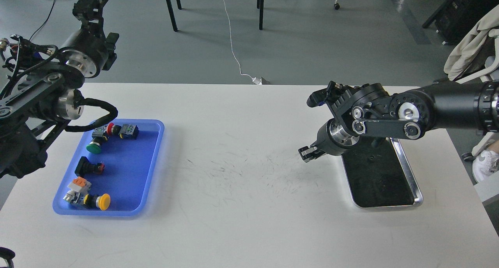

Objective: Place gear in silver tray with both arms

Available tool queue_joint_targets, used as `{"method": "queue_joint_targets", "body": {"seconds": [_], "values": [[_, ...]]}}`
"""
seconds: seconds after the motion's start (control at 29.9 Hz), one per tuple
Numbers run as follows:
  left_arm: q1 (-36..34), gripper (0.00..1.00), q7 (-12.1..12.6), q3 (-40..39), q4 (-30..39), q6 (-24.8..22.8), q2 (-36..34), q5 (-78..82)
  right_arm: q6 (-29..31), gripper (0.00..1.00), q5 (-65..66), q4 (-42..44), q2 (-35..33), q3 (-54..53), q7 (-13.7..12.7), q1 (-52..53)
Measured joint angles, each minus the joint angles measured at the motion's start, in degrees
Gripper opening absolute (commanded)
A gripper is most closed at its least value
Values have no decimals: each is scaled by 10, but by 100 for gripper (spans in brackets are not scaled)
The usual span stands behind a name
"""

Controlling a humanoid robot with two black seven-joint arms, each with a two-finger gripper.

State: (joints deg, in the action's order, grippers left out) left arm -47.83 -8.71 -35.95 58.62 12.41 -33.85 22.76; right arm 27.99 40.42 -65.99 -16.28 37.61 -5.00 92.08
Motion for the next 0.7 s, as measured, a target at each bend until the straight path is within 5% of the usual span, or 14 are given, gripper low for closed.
{"method": "queue_joint_targets", "body": {"seconds": [0.37,0.7], "values": [[0,98,0,0,0,0,2,0,0,5,56,-40,-210,-27,4,-32],[0,98,0,1,0,1,2,1,0,6,93,-73,-238,-66,3,-135]]}}
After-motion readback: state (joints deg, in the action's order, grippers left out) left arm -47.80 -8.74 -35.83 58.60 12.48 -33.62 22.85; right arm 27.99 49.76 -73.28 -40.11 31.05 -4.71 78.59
